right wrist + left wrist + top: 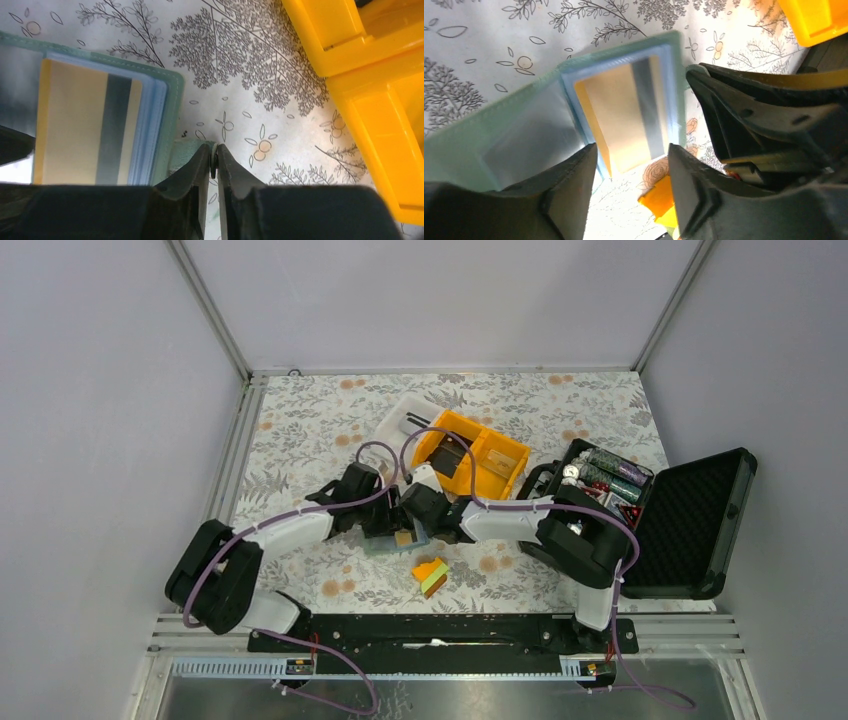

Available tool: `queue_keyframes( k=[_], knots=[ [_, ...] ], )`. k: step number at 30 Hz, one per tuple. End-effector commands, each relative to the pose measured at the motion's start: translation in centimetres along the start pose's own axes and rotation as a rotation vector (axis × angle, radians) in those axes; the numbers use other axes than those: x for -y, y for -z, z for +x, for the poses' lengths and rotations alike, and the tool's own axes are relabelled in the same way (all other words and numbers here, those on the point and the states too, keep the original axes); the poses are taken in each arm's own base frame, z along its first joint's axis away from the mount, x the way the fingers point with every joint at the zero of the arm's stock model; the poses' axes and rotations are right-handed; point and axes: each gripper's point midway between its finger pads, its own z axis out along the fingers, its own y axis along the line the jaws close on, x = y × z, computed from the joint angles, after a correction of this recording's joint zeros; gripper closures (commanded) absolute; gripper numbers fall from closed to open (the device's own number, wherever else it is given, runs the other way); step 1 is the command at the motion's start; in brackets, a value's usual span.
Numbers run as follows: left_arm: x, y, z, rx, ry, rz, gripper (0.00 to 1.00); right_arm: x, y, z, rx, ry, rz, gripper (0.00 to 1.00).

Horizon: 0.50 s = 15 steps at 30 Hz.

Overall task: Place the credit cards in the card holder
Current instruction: Insert the credit card into the card holder.

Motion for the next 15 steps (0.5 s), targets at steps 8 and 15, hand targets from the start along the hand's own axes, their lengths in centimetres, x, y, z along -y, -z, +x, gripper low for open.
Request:
queue_keyframes(
  k=[8,15],
  knots=[
    [0.4,5.9,-2.6,0.245,-0.096,-0.013,0.18,1.4,6.0,-1.7,0.052,-0.081,-0.043,0.45],
    [-3.7,8.0,-2.9,0.362,-0.051,-0.163,0.1,-3.9,7.9,-1.9,0.057,-0.164,-0.408,0.5]
  ],
)
